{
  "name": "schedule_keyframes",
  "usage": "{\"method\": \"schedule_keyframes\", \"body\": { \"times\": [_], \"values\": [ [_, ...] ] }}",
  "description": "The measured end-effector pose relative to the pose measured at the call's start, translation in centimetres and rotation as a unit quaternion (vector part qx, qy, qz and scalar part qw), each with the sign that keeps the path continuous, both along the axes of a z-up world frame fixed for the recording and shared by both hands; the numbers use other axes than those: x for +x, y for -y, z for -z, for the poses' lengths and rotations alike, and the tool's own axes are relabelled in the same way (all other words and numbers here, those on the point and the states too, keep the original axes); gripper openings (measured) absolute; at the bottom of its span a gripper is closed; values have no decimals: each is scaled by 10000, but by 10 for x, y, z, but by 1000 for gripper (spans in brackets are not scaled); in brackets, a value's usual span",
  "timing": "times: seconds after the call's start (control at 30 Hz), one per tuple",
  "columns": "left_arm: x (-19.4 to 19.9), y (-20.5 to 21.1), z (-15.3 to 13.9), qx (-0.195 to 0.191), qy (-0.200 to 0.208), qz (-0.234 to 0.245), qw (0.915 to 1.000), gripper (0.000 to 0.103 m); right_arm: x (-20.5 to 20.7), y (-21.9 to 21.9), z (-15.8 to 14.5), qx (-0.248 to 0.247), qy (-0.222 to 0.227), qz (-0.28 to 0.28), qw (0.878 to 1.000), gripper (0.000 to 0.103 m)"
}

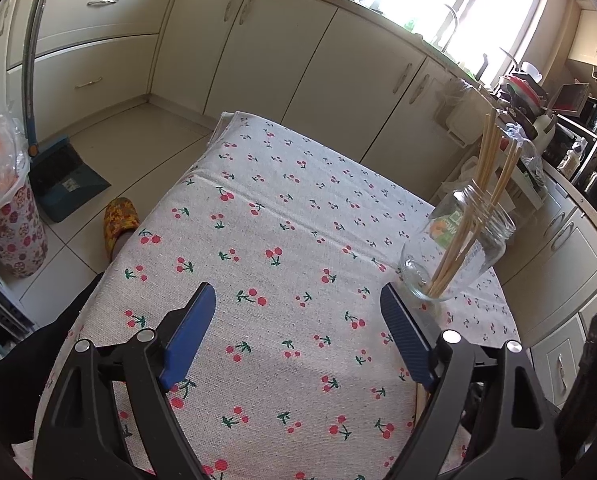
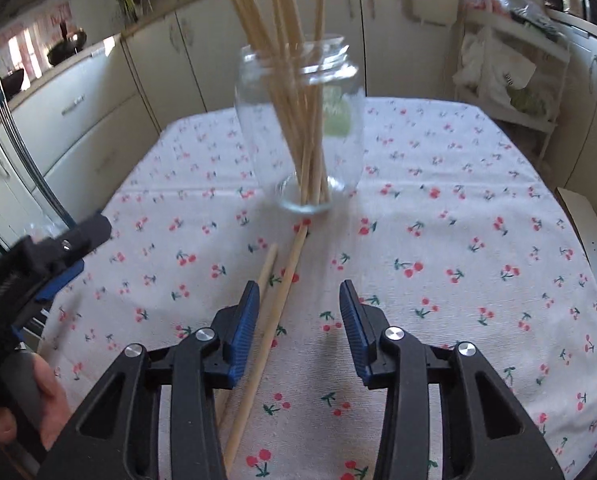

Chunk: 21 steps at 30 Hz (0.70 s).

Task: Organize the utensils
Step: 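Withdraw both open tools from the jar back over the remaining sticks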

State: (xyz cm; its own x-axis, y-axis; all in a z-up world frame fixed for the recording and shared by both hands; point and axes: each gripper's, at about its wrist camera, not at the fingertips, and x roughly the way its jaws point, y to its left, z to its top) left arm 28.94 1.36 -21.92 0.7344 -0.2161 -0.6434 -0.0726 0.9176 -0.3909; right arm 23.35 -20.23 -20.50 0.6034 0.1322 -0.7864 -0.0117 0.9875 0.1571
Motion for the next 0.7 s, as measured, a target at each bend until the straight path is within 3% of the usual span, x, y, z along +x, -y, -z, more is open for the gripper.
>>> {"method": "schedule_keyframes", "body": {
  "times": [0.1, 0.2, 0.3, 0.5, 0.7],
  "values": [
    [0, 0, 0, 14, -11, -2, 10000, 81, 2, -5, 6, -179, -205, -149, 9995, 34],
    [-1, 1, 0, 26, -21, -2, 10000, 81, -4, -7, 5, -387, -219, -285, 9986, 19],
    [0, 1, 0, 42, -31, 5, 10000, 81, -16, -1, 3, -454, -272, -425, 9977, 11],
    [1, 5, -1, 162, -68, 79, 9998, 81, -54, 30, -3, -494, -392, -504, 9967, 10],
    [-8, 36, -8, 670, -183, 600, 9958, 82, -72, 66, -7, 34, -488, -414, 9979, 11]
  ]
}}
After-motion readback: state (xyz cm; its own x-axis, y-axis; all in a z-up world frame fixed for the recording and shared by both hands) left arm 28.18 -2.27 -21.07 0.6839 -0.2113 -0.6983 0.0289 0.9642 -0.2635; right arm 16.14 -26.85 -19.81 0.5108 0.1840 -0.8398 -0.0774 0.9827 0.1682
